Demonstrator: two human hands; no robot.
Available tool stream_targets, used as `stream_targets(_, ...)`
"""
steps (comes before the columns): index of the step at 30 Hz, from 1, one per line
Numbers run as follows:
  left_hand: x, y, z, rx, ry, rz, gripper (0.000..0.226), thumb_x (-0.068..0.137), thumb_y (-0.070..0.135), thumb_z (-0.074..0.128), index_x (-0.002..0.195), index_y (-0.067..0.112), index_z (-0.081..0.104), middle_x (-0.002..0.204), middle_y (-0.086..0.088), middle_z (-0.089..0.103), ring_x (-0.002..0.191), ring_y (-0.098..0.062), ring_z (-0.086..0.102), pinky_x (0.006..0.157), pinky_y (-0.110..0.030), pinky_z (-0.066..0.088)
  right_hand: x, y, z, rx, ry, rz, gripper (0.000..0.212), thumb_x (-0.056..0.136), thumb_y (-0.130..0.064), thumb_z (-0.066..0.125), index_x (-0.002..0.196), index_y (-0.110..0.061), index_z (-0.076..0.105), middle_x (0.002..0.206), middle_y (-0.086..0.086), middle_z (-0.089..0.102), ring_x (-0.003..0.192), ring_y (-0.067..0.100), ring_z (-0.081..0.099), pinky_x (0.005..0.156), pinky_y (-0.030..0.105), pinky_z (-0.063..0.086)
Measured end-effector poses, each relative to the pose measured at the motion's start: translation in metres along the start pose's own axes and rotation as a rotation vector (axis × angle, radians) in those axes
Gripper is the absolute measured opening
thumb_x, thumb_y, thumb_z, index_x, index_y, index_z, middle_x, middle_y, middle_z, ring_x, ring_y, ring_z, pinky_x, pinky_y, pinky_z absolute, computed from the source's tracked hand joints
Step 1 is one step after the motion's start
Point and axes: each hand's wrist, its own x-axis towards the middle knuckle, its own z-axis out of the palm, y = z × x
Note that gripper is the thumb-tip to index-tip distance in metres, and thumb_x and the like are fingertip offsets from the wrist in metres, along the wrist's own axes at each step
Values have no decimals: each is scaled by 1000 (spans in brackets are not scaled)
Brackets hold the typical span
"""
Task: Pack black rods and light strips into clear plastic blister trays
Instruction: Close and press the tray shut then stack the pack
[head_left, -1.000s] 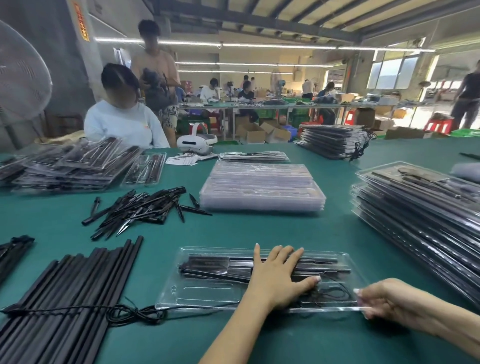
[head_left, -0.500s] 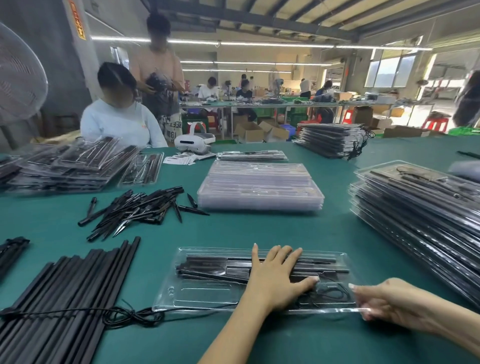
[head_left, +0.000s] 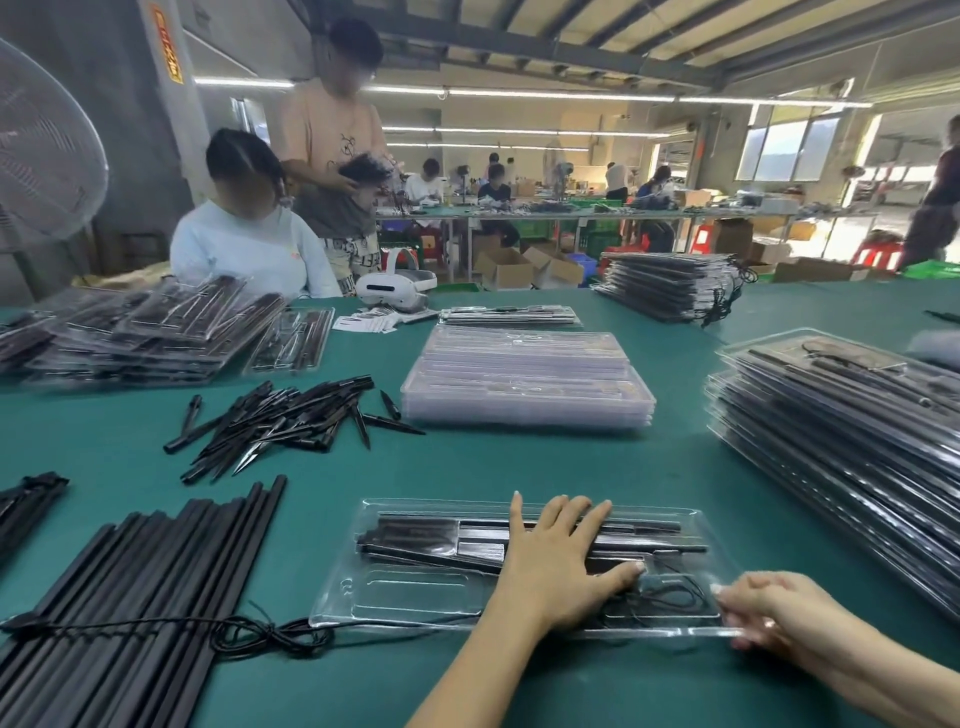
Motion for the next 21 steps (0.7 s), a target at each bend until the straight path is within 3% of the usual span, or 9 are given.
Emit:
stream_targets(4, -1, 0, -1, -19, -19, -10, 73, 88, 73, 26, 151, 38, 14, 158, 12, 14, 146, -8, 2, 112, -51, -22, 4, 3, 0, 32, -1, 0, 36, 85, 7, 62, 52, 0, 49, 46, 14, 51, 31, 17, 46, 34, 16, 38)
stream_targets(10, 1, -1, -1, -15, -22, -12, 72, 88, 73, 26, 150, 39, 15, 158, 13, 15, 146, -6, 3, 112, -51, -20, 4, -6, -11, 63, -140, 92, 32, 83, -1, 66, 52, 5, 66, 42, 9, 46, 33, 14, 45, 43, 22, 47)
stream_targets(12, 1, -2, 0, -8, -16, -8, 72, 88, 73, 26, 150, 39, 15, 158, 13, 16, 146, -6, 4, 112, -51, -19, 6, -8, -12, 30, -163, 119, 32, 84, -4, 66, 53, 4, 68, 43, 10, 46, 34, 14, 46, 47, 24, 45)
stream_targets(16, 1, -3, 0, -10, -5, 1, 72, 88, 73, 28, 150, 39, 16, 157, 13, 17, 145, -7, 6, 112, -51, -18, 4, -12, -15, -71, -196, 129, 28, 83, -2, 65, 55, 1, 68, 53, 15, 56, 43, 18, 56, 40, 18, 44)
stream_targets(21, 0, -2, 0, -8, 7, 10, 71, 88, 73, 28, 150, 39, 16, 157, 13, 18, 145, -7, 7, 113, -51, -17, 6, -6, -12, -126, -151, 110, 34, 86, -4, 63, 52, -6, 65, 43, 3, 42, 40, 14, 56, 36, 14, 33)
